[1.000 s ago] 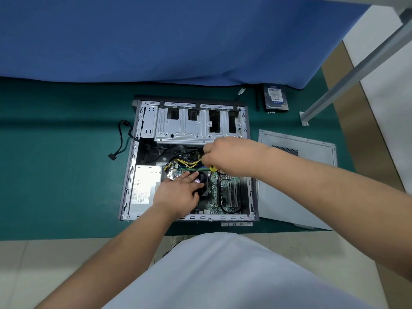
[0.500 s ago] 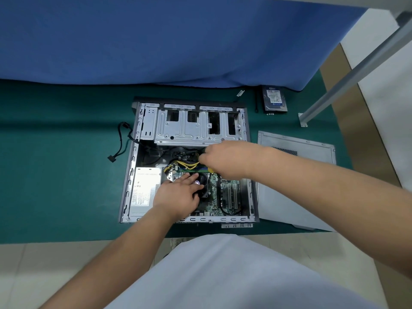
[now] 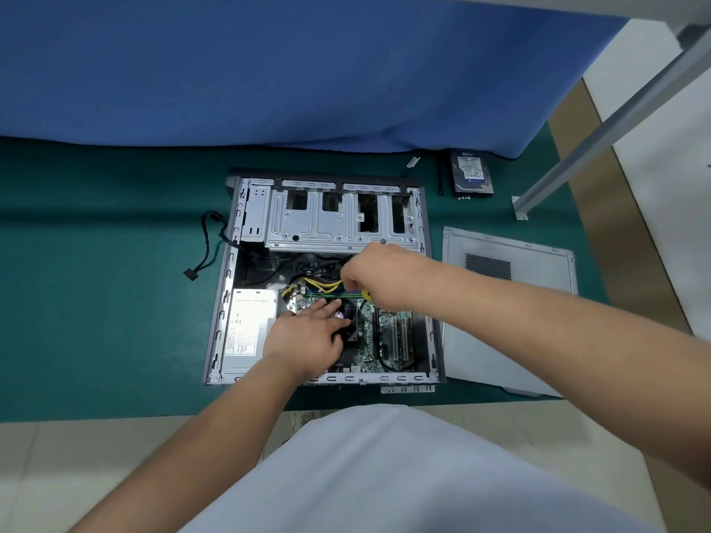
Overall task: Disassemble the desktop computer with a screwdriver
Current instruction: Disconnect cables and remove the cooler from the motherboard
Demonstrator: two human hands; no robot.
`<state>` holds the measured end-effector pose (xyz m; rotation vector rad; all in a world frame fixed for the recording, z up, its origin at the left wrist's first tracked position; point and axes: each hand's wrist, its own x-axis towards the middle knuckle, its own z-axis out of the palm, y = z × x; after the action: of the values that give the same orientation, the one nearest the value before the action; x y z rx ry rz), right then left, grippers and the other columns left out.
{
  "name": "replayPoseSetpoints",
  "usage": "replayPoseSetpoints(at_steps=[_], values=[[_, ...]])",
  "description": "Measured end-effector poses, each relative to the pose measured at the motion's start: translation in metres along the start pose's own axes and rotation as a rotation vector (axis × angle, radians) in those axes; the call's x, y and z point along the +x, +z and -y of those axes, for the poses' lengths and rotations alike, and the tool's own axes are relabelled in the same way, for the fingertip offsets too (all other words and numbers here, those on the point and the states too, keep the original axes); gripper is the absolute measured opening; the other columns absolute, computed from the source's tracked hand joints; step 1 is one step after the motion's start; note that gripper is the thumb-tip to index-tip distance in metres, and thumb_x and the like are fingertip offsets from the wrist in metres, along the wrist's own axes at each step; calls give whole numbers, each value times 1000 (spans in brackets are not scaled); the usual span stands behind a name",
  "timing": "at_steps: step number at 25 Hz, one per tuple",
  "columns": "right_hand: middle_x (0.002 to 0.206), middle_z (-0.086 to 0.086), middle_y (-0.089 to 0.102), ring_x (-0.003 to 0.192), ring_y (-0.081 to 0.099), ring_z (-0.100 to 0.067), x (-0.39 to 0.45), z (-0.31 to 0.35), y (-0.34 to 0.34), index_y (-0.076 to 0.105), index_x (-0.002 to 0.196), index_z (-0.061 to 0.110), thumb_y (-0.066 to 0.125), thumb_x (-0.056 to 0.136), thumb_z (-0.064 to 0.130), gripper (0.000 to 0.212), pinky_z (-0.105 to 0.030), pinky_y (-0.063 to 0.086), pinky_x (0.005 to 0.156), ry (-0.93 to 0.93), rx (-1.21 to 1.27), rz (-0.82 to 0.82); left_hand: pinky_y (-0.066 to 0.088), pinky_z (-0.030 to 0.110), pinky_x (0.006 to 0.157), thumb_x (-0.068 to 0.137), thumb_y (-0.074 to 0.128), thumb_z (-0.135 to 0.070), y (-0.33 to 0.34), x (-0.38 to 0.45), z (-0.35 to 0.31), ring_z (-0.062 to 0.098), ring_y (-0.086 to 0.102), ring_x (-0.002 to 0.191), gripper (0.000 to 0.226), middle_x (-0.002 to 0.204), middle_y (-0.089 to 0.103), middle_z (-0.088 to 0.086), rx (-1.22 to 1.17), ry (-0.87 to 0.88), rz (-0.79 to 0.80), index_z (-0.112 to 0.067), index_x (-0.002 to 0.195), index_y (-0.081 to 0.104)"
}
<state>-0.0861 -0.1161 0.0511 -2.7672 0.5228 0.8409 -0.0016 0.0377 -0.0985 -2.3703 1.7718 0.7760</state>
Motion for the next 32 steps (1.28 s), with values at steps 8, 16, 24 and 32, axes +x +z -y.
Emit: replayPoseSetpoints(at_steps=[8,16,24,32], values=[[75,-9,52,74,50,-33,1,1,21,51,121,8,30,108,48,47,-34,24,50,161,24,-316,35,41,114,102,32,-46,0,0,0,5,17,155,49,168,18,-19,-12,-1,-13,-49,150,42],[98,5,68,94,62,-21,2,-8,15,67,116,26,71,90,19,27,-29,39,72,-59,195,-189,34,40,114,101,32,-47,1,1,0,4,19,154,49,168,19,-19,-15,-13,-18,-50,149,42],[68,-1,51,63,47,-26,7,-4,24,52,120,12,24,105,62,59,-30,21,47,225,-210,-415,35,40,114,101,33,-47,3,1,1,5,20,154,49,168,20,-19,-14,-12,-25,-49,149,43],[69,1,44,66,55,-26,0,-14,20,46,118,15,29,102,64,55,-33,35,53,39,-194,-370,36,40,114,101,32,-48,2,1,1,5,20,154,49,168,21,-18,-5,-6,-28,-48,149,43]])
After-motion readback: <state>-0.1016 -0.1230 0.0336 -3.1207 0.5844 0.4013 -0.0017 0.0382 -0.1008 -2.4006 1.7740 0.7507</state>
